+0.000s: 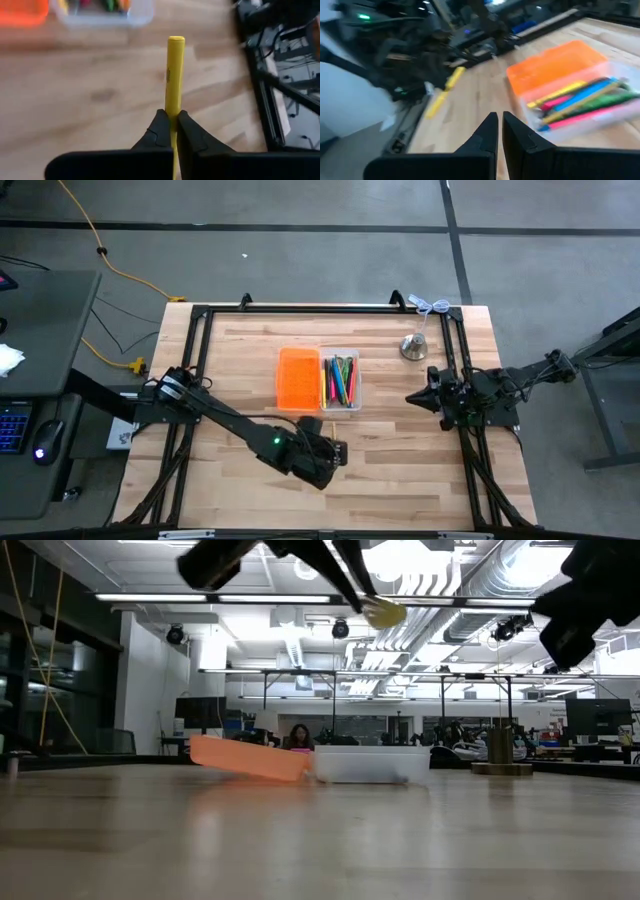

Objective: Pick & place school supplies into a supply box
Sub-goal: Put the yellow pen into the supply box

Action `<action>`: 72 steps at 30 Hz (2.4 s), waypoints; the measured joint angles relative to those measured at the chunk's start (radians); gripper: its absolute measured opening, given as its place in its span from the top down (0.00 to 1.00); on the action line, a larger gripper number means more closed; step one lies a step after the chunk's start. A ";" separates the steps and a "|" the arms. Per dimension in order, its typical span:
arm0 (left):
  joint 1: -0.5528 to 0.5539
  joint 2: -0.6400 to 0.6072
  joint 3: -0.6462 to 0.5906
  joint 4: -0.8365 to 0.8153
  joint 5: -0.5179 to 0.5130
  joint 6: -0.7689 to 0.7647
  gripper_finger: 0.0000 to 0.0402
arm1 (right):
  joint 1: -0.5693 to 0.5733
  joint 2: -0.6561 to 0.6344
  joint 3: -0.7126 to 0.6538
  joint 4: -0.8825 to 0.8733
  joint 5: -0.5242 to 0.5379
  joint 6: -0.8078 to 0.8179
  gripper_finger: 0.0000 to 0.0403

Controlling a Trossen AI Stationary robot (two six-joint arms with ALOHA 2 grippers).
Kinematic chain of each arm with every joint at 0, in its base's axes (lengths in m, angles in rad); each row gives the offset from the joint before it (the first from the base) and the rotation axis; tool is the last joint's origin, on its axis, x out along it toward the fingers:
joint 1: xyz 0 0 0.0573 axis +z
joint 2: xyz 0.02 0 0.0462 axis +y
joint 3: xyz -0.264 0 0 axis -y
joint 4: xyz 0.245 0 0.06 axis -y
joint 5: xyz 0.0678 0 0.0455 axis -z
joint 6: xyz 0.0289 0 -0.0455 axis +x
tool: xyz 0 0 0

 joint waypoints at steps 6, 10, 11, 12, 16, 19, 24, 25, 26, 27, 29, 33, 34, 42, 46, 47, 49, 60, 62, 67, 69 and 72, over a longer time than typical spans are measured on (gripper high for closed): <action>0.074 0.000 0.012 0.096 -0.034 0.196 0.92 | 0.000 0.072 0.000 0.141 -0.058 -0.003 0.99; 0.146 0.000 0.012 0.236 0.050 0.386 0.91 | 0.000 0.158 0.000 0.221 -0.063 0.019 0.99; 0.164 0.000 0.012 0.269 0.077 0.431 0.91 | 0.000 0.181 0.000 0.237 -0.062 0.025 0.99; 0.180 0.000 0.012 0.301 0.104 0.470 0.91 | 0.000 0.202 0.000 0.253 -0.062 0.027 0.98; 0.235 0.000 0.012 0.378 0.183 0.568 0.90 | -0.001 0.263 0.000 0.295 -0.050 0.027 0.93; 0.259 0.000 0.012 0.411 0.232 0.608 0.90 | -0.022 0.284 0.000 0.326 -0.057 0.031 0.85; 0.282 0.000 0.012 0.458 0.284 0.658 0.90 | -0.088 0.310 0.000 0.386 -0.092 0.046 0.72; 0.285 0.000 0.012 0.469 0.283 0.668 0.90 | -0.104 0.316 0.000 0.397 -0.109 0.046 0.70; 0.287 -0.001 0.012 0.475 0.282 0.676 0.90 | -0.121 0.325 0.000 0.410 -0.128 0.046 0.68; 0.288 -0.001 0.012 0.475 0.282 0.682 0.90 | -0.138 0.333 0.000 0.428 -0.148 0.054 0.66; 0.288 -0.001 0.012 0.472 0.282 0.687 0.90 | -0.175 0.358 0.000 0.454 -0.186 0.080 0.63; 0.292 -0.001 0.012 0.473 0.289 0.687 0.90 | -0.246 0.418 0.000 0.529 -0.246 0.083 0.59; 0.292 -0.001 0.012 0.472 0.293 0.688 0.90 | -0.264 0.434 0.000 0.557 -0.263 0.082 0.58; 0.293 -0.001 0.012 0.474 0.293 0.694 0.90 | -0.370 0.582 0.003 0.756 -0.395 0.127 0.58; 0.299 -0.001 0.012 0.473 0.300 0.694 0.90 | -0.391 0.659 0.004 0.813 -0.428 0.136 0.58; 0.300 -0.001 0.012 0.471 0.299 0.695 0.90 | -0.393 0.675 0.004 0.830 -0.431 0.137 0.58; 0.305 -0.001 0.012 0.471 0.299 0.702 0.90 | -0.393 0.701 0.004 0.863 -0.434 0.149 0.58; 0.332 -0.002 0.012 0.463 0.351 0.713 0.90 | -0.409 0.755 0.004 0.930 -0.469 0.149 0.58; 0.332 -0.002 0.012 0.448 0.351 0.713 0.90 | -0.438 0.741 0.004 0.926 -0.495 0.146 0.58; 0.332 -0.002 0.012 0.408 0.357 0.686 0.90 | -0.521 0.701 0.004 0.909 -0.580 0.166 0.58; 0.332 -0.002 0.012 0.407 0.357 0.686 0.90 | -0.540 0.694 0.004 0.905 -0.609 0.183 0.58; 0.332 -0.002 0.012 0.419 0.357 0.686 0.90 | -0.540 0.694 0.004 0.882 -0.618 0.185 0.58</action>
